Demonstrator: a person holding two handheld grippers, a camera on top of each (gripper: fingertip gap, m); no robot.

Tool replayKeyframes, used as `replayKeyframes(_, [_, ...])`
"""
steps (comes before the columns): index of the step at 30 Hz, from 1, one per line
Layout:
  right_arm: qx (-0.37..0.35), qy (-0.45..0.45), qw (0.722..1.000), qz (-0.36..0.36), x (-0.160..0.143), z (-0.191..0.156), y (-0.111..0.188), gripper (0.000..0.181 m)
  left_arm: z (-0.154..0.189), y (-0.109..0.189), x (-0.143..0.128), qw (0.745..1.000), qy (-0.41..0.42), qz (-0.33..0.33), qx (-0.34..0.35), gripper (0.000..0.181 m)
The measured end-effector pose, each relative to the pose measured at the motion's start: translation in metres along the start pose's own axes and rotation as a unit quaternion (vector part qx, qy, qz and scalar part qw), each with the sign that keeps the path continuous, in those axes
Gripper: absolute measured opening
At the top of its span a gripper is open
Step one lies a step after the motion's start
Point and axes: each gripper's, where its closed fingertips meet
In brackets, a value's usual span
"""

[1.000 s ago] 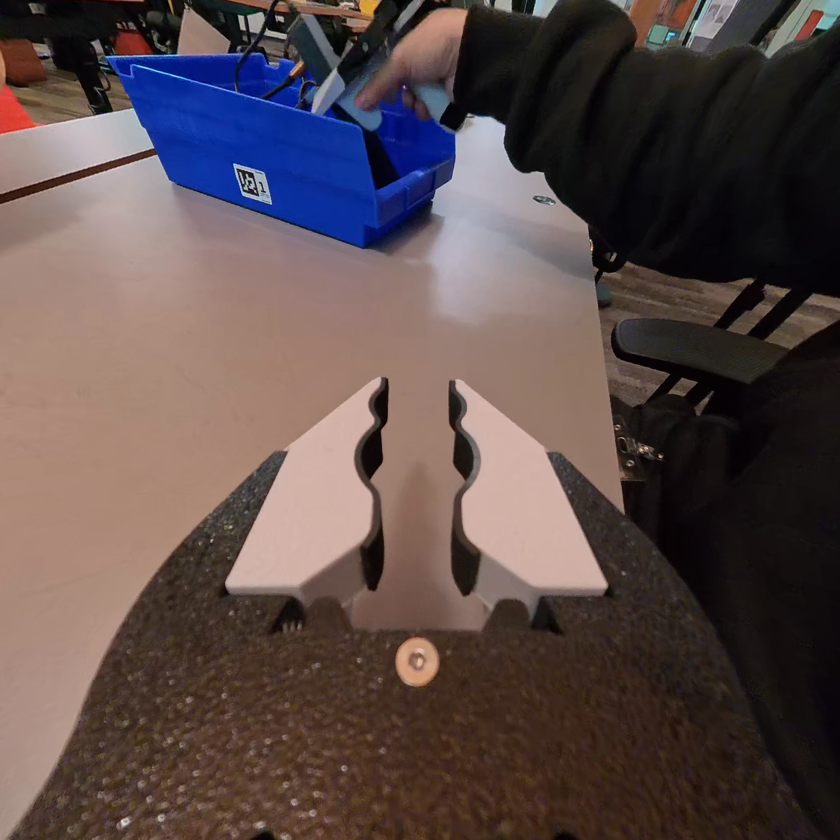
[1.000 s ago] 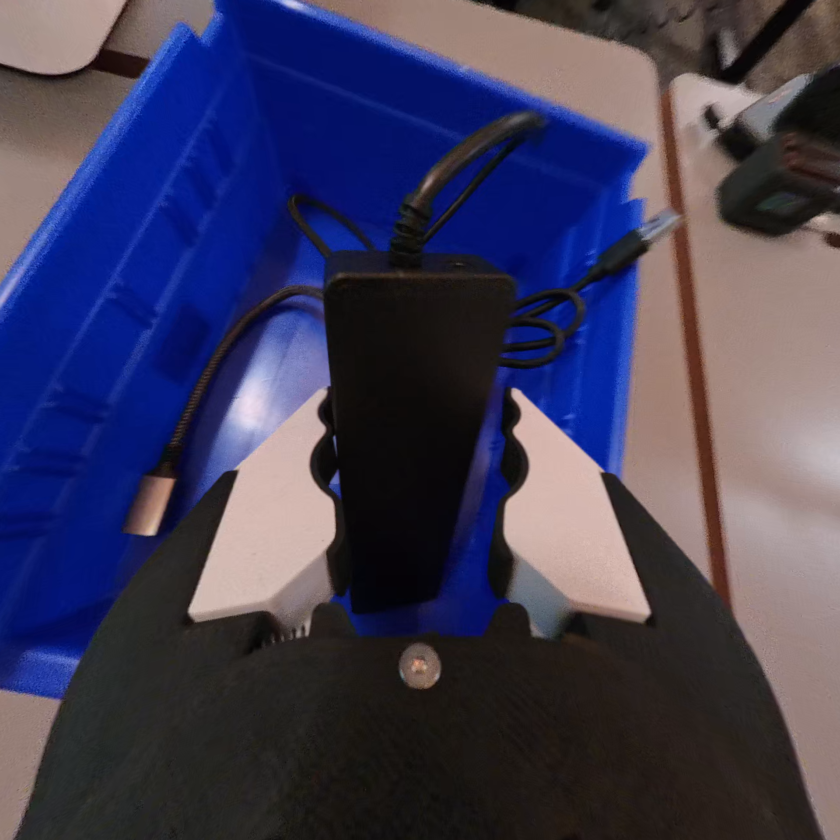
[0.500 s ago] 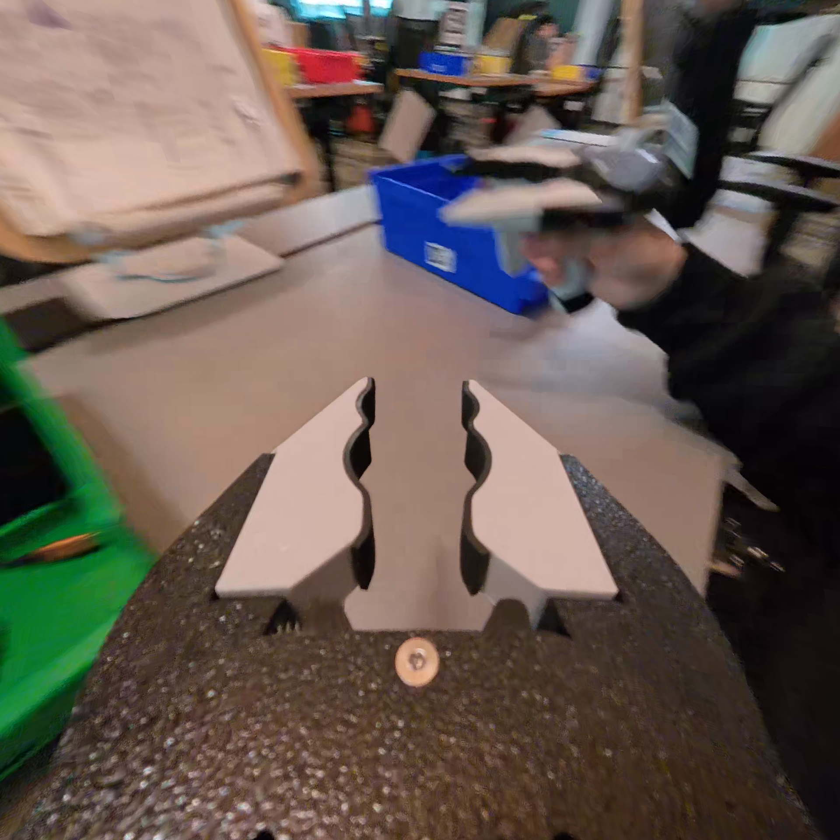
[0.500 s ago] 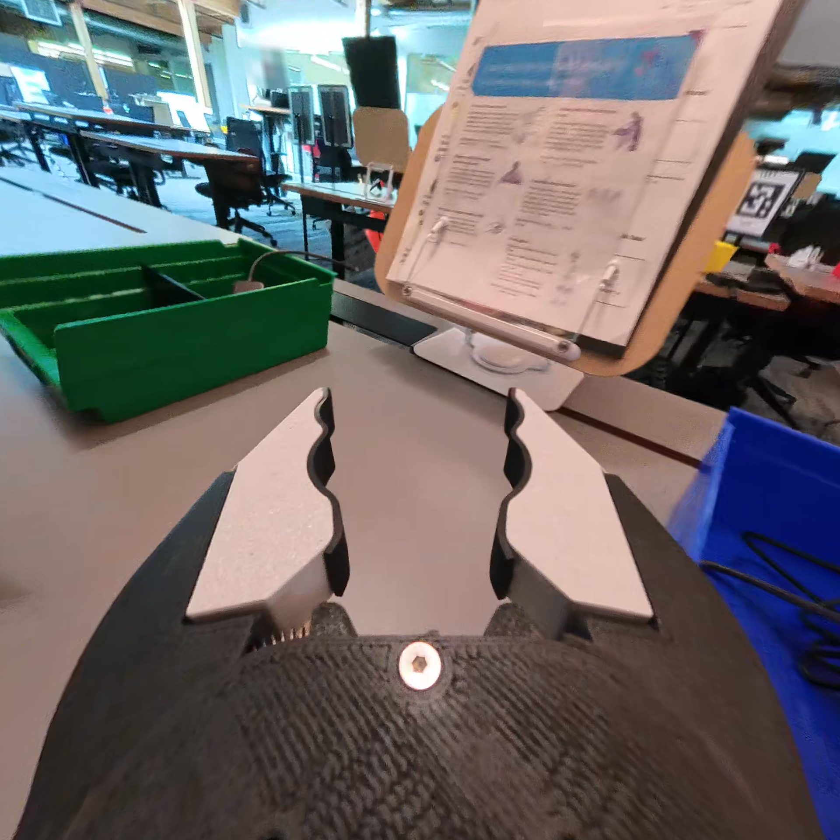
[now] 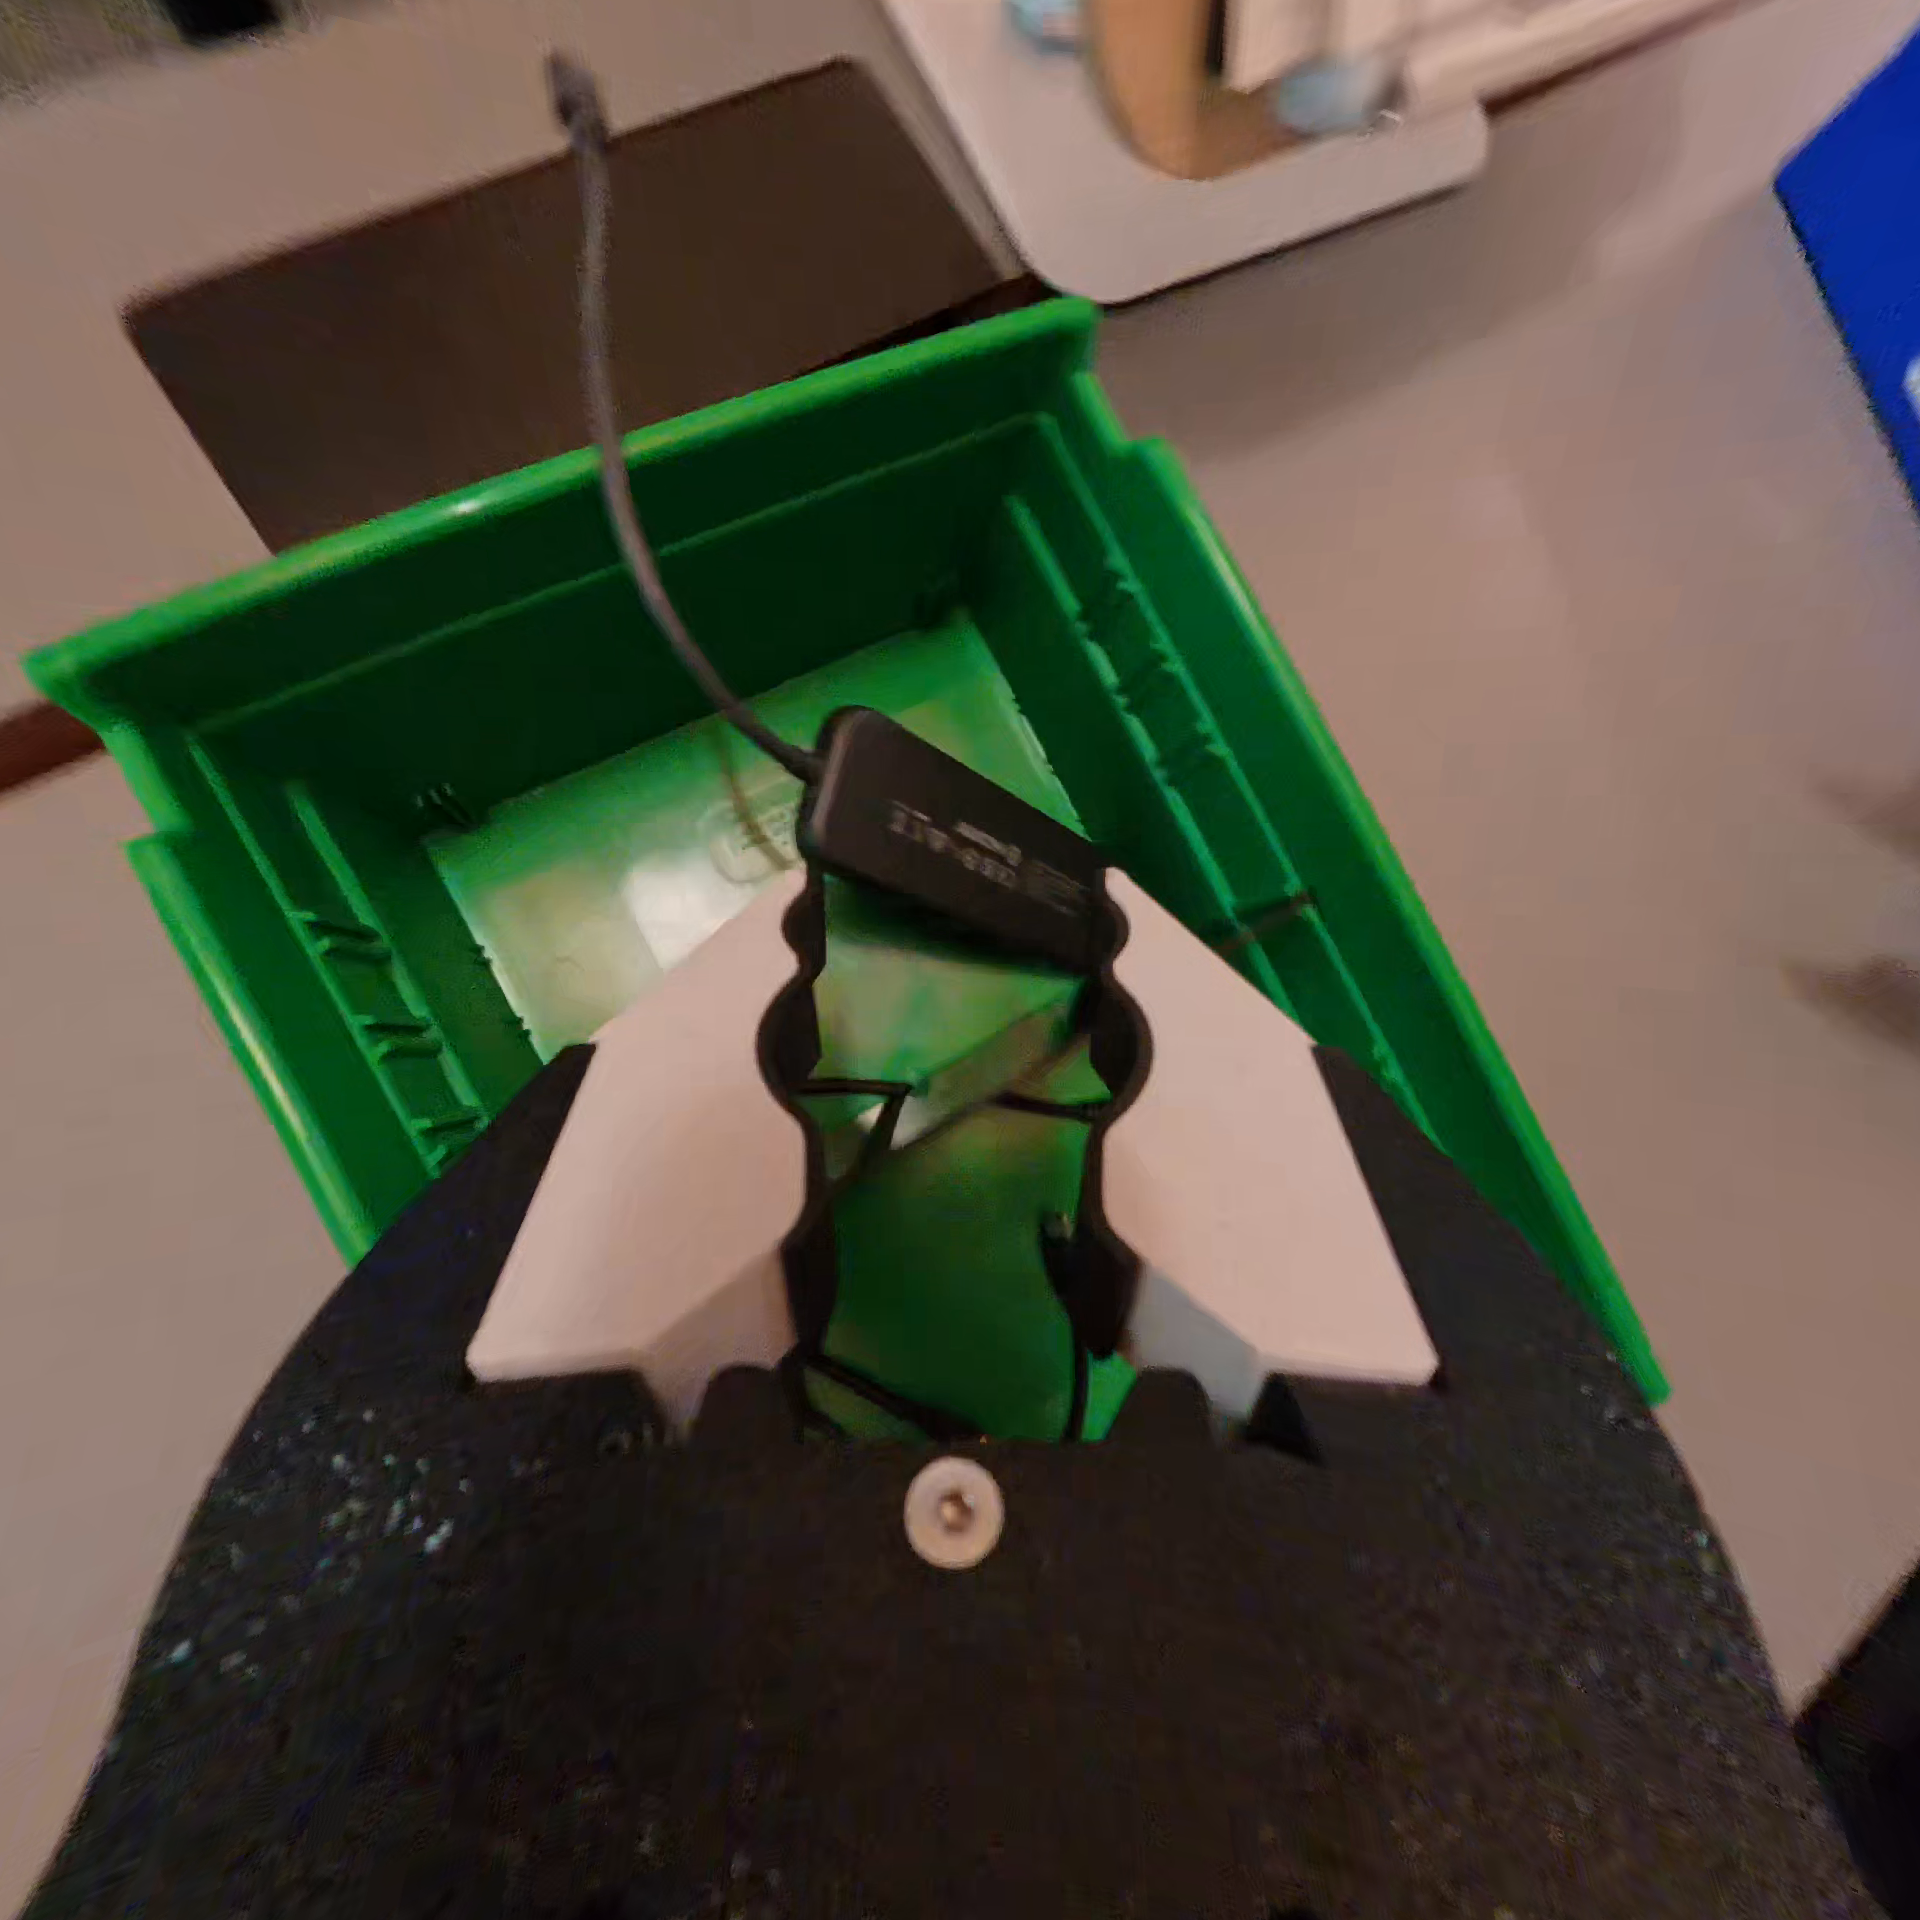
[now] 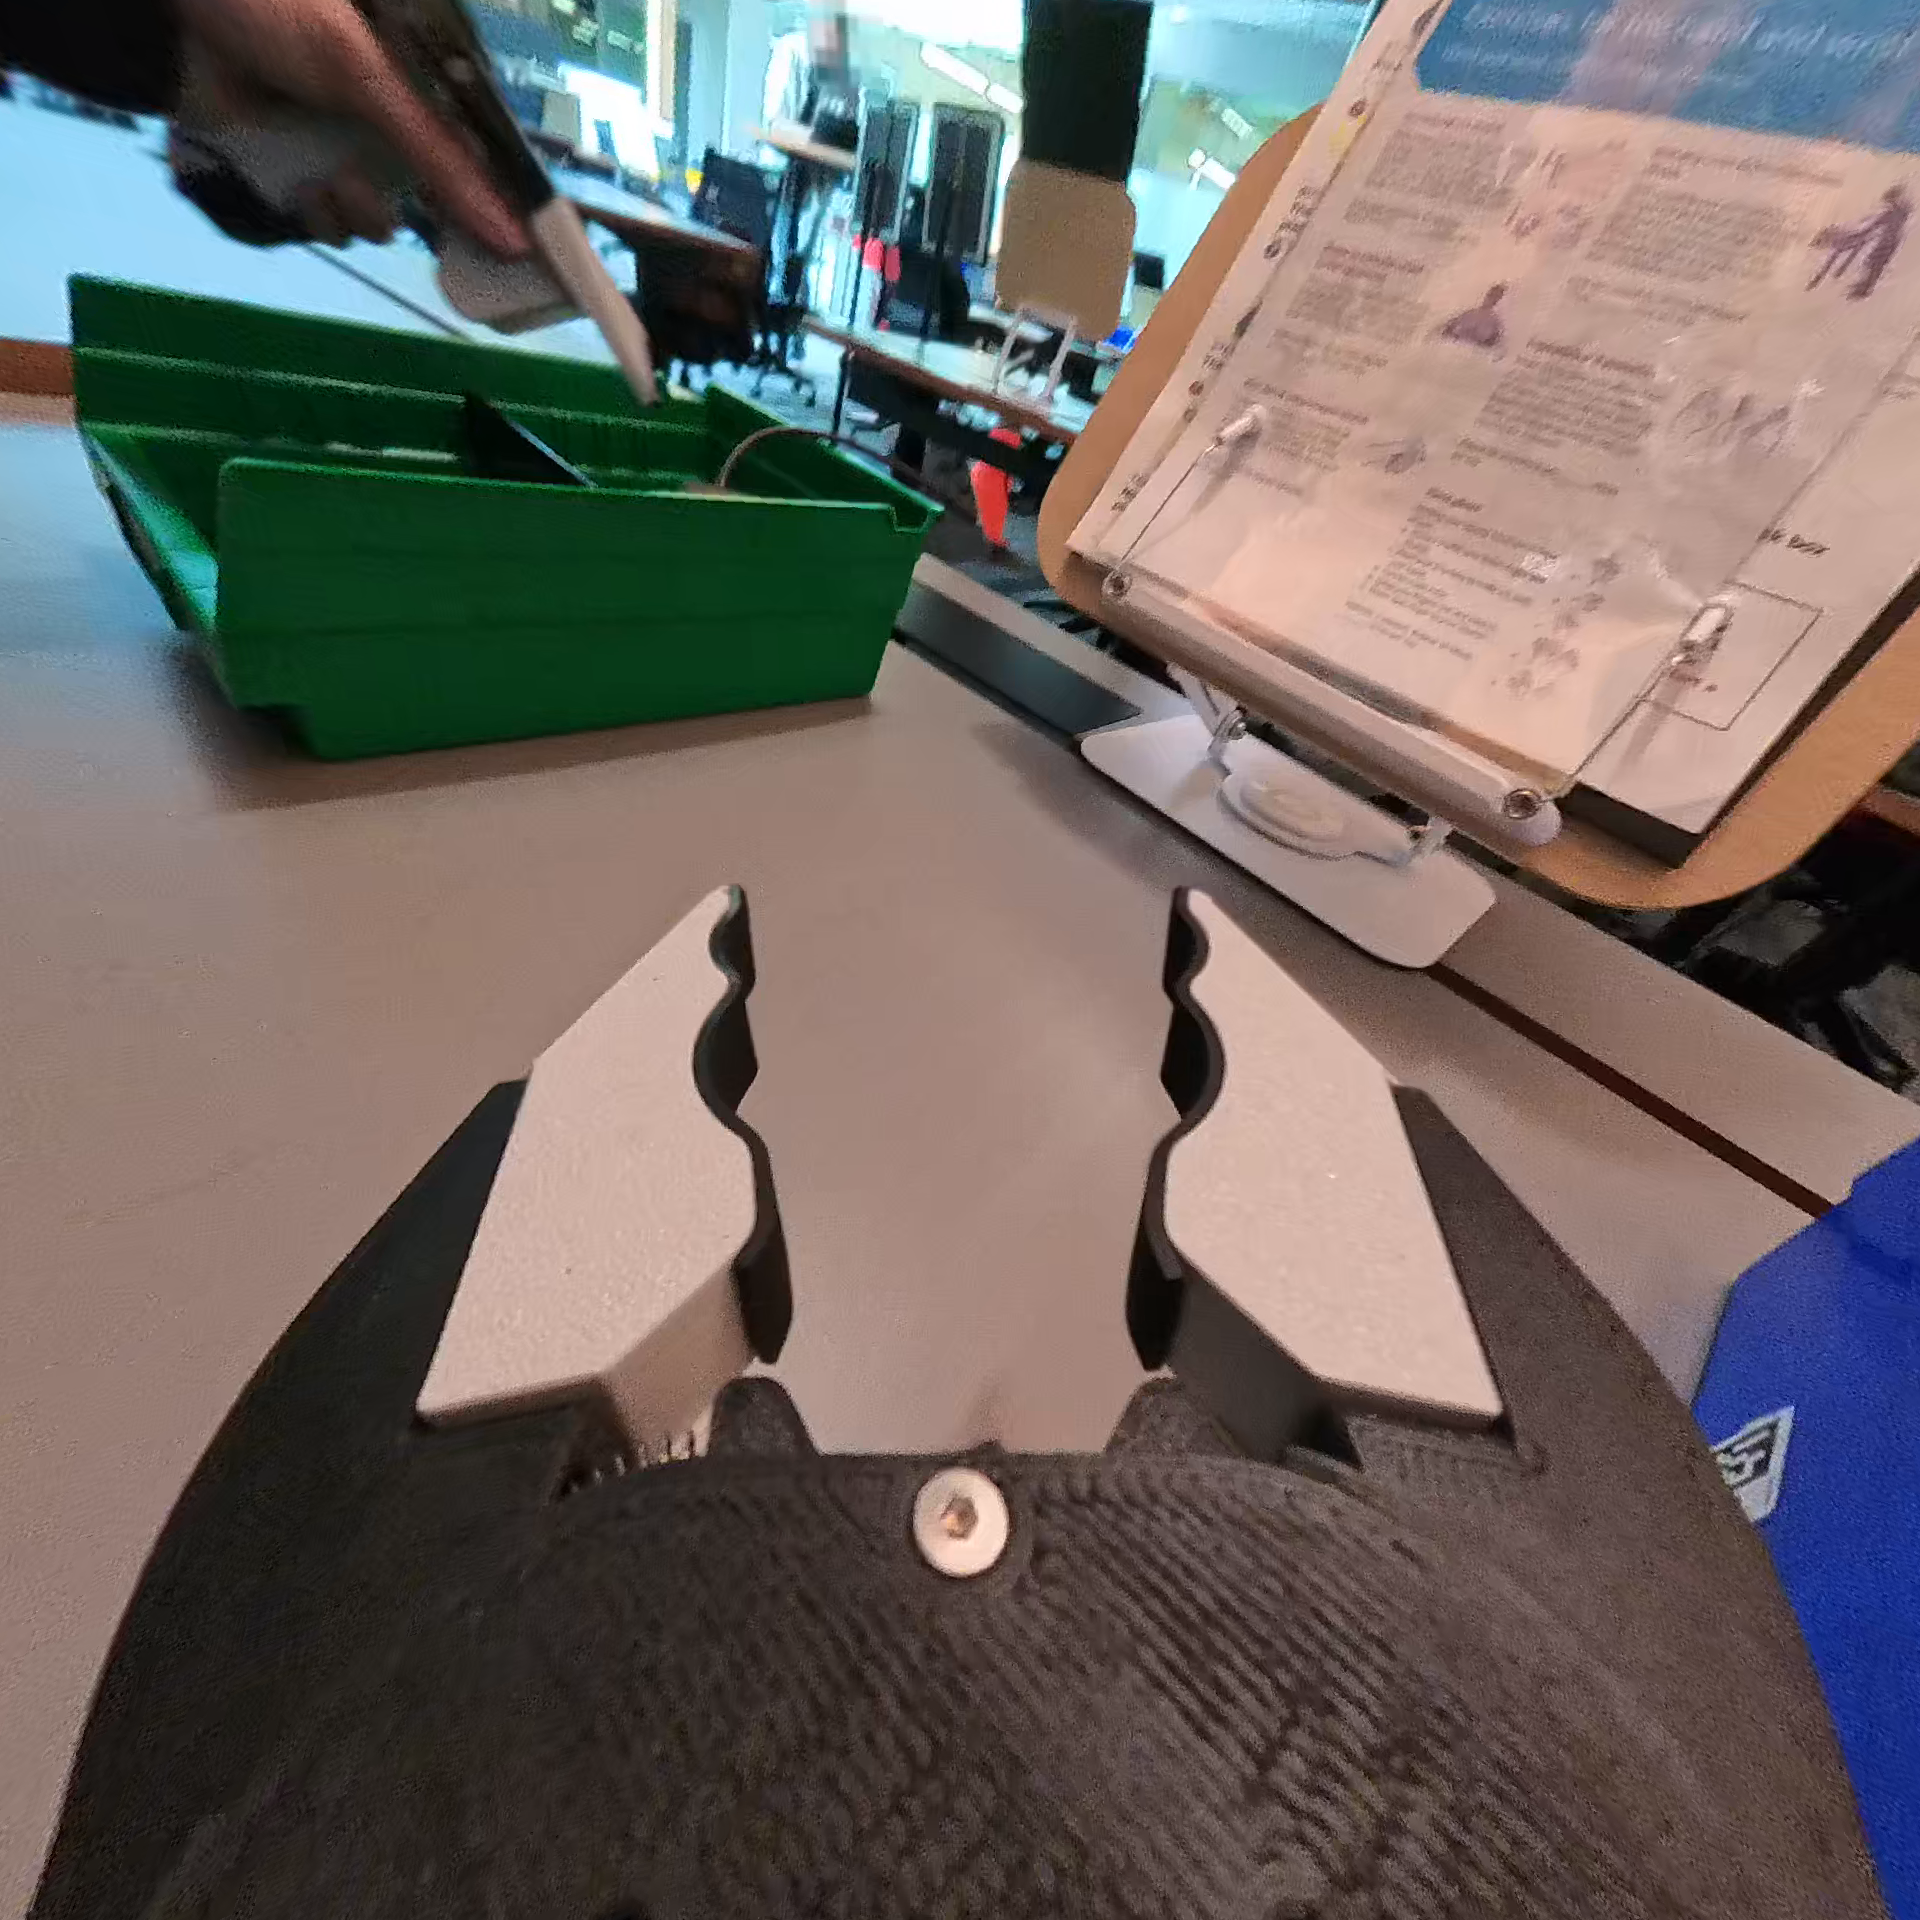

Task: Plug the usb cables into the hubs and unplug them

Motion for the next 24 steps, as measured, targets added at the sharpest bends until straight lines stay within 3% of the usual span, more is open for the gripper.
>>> replayKeyframes(1, [0.008,-0.003,1.0,0.003,0.003,-0.003,0.001,0.08,-0.007,-0.007,0.002,0.999,0.037,-0.003,-0.017,0.048])
replayKeyframes(3, [0.017,-0.021,0.999,0.028,0.01,-0.006,0.004,0.076,-0.009,-0.021,0.003,0.996,0.07,-0.013,-0.055,0.045])
replayKeyframes(6, [0.025,-0.021,0.999,0.023,0.006,-0.009,0.004,0.075,-0.033,-0.034,-0.009,0.995,0.068,-0.066,-0.002,0.043])
replayKeyframes(8, [0.033,-0.015,0.999,0.011,0.001,-0.014,0.005,0.075,-0.037,-0.042,-0.017,0.993,0.081,-0.092,-0.003,0.044])
replayKeyframes(13, [0.049,0.003,0.999,0.0,-0.003,-0.025,0.008,0.074,-0.03,-0.057,-0.016,0.991,0.104,-0.068,-0.046,0.04])
replayKeyframes(15, [0.046,0.008,0.999,-0.006,-0.007,-0.024,0.009,0.073,-0.022,-0.051,-0.004,0.992,0.096,-0.02,-0.077,0.024])
replayKeyframes(17, [0.048,0.003,0.999,-0.009,-0.01,-0.024,0.009,0.072,0.0,-0.036,0.017,0.983,0.099,0.045,-0.15,0.009])
replayKeyframes(20, [0.05,-0.004,0.999,-0.007,-0.009,-0.024,0.01,0.07,0.019,-0.018,0.018,0.984,0.038,0.058,-0.166,0.009])
replayKeyframes(24, [0.044,-0.018,0.999,0.014,-0.001,-0.02,0.012,0.069,0.054,0.024,0.045,0.983,-0.036,0.115,-0.135,0.008])
Point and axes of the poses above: each gripper's, where its closed fingertips meet, y back along the fingers, x out of its top, z = x × y across the jaws, and after that the axes turned 7 degrees about -x, right-handed
